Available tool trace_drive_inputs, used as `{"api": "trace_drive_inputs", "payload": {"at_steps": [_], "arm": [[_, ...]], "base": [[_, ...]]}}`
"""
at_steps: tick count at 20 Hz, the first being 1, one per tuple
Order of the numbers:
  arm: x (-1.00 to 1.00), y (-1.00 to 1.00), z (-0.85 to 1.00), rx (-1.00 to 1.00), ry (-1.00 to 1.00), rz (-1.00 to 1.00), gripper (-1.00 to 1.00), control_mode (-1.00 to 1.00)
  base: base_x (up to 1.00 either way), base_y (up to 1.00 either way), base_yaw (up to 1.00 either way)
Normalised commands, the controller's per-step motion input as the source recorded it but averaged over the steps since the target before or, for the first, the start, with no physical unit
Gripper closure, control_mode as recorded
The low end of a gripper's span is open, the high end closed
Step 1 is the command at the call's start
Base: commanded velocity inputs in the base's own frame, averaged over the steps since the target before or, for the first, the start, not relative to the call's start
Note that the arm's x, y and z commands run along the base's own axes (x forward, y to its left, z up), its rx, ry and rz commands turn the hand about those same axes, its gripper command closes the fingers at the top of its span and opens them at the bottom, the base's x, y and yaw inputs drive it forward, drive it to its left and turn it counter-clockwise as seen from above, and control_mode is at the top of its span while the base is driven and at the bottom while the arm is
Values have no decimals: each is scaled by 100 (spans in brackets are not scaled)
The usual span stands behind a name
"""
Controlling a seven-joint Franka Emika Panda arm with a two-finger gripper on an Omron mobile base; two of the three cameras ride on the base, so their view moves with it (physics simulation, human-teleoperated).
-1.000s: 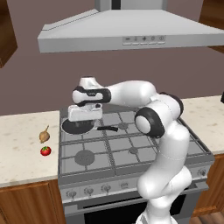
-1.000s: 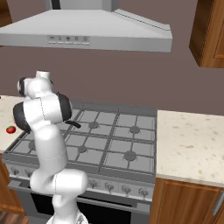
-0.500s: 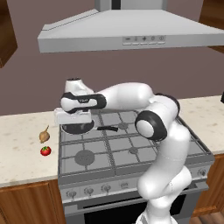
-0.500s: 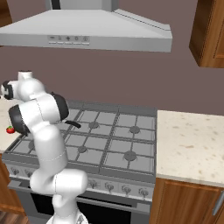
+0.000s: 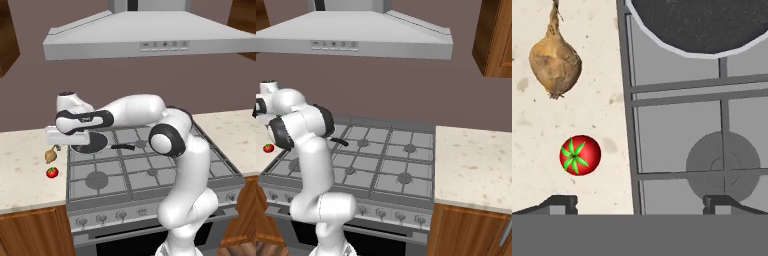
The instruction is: Place the pan on the rear left burner on the stove. Then place the tomato and the onion in the pan and turn on the rear left burner.
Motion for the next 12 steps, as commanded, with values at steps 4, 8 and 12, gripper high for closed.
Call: {"api": "trace_drive_inputs", "payload": {"at_steps": [4,8,12], "arm": [[-7,60,7,-4,0,-9,-100,-100],[0,53,10,-3,0,-10,-100,-100],[0,46,5,-3,0,-10,-100,-100]], "base": [[0,0,0],[0,0,0],[0,0,0]]}}
